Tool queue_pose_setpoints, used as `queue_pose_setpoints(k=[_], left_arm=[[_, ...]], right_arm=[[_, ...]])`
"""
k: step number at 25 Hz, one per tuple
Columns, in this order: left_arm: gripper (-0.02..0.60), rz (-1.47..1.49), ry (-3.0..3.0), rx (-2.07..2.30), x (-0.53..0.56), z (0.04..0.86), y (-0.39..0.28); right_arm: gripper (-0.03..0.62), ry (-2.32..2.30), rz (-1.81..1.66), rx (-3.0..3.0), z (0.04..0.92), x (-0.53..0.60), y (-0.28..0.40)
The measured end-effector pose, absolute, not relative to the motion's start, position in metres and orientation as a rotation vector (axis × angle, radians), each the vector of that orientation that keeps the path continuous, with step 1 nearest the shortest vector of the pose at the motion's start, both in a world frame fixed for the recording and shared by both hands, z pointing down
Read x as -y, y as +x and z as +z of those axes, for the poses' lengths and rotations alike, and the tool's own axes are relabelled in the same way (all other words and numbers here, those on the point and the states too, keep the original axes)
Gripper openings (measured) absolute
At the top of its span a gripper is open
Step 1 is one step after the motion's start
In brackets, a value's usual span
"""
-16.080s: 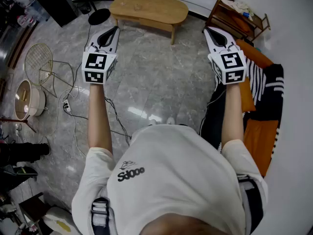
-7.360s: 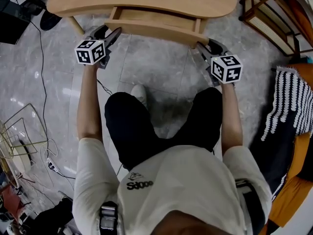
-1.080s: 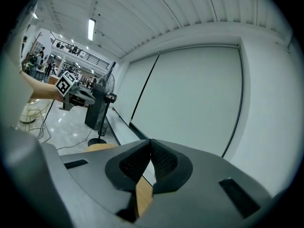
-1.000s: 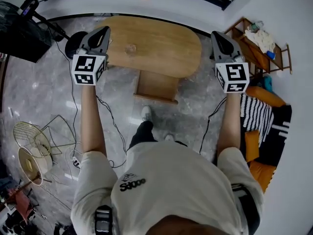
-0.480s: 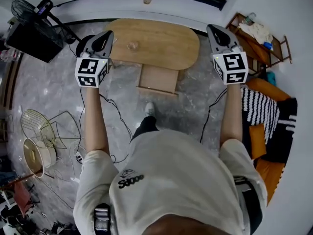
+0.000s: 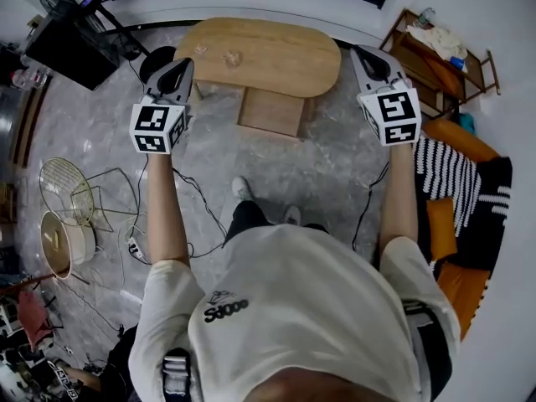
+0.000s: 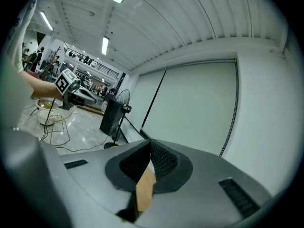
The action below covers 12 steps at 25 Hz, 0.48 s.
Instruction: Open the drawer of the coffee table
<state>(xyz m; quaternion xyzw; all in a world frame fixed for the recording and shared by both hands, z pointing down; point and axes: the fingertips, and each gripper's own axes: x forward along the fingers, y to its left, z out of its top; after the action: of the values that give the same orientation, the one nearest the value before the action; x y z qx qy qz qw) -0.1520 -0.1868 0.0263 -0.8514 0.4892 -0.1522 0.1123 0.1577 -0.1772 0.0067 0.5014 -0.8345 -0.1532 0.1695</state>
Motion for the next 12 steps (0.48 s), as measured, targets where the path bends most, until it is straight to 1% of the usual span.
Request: queue_pose_setpoints(k=[7, 12], left_arm=[[0.018, -0.426, -2.480, -1.445, 0.152, 0.018, -0.167], [0.018, -0.420, -2.464, -1.449, 0.128, 0.005, -0.200]], right_arm=[[0.006, 1.454, -0.428, 2.379, -0.004, 0.141, 0.144], [0.006, 1.480, -0.429, 2.394, -0.016, 0.124, 0.111]])
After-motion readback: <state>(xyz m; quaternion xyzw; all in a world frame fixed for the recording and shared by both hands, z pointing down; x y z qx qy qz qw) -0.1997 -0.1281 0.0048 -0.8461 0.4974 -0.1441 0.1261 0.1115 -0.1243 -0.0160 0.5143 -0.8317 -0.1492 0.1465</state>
